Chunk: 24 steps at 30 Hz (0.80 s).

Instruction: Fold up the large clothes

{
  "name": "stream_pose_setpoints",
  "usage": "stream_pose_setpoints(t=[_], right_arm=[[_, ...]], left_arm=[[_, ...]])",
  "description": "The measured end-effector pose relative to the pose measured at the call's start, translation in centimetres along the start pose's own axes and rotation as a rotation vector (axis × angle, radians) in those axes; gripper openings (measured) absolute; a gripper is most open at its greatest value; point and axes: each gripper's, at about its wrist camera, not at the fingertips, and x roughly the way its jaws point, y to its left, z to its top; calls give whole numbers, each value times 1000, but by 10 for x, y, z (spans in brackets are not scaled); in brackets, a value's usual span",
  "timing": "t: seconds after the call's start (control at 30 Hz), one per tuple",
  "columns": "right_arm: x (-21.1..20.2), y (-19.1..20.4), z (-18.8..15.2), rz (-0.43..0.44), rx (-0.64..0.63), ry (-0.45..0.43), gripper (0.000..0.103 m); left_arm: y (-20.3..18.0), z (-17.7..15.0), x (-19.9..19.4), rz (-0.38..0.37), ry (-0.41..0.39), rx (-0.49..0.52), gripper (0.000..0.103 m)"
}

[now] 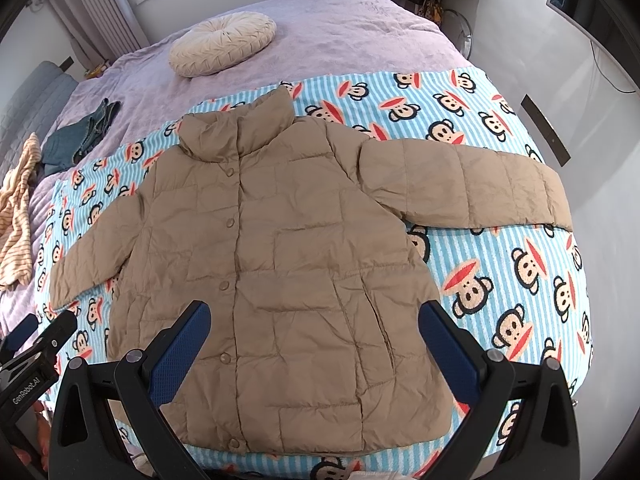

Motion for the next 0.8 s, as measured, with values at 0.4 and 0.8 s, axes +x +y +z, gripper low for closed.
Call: stream_pose_setpoints(t=[0.4, 0.8], right_arm=[[10, 21, -6, 20, -30, 82, 103], [71, 71, -21, 144, -9, 191, 103]], left_arm=[[34, -6, 17, -66, 70, -61, 103], [141, -23, 89, -63, 138, -314, 103]])
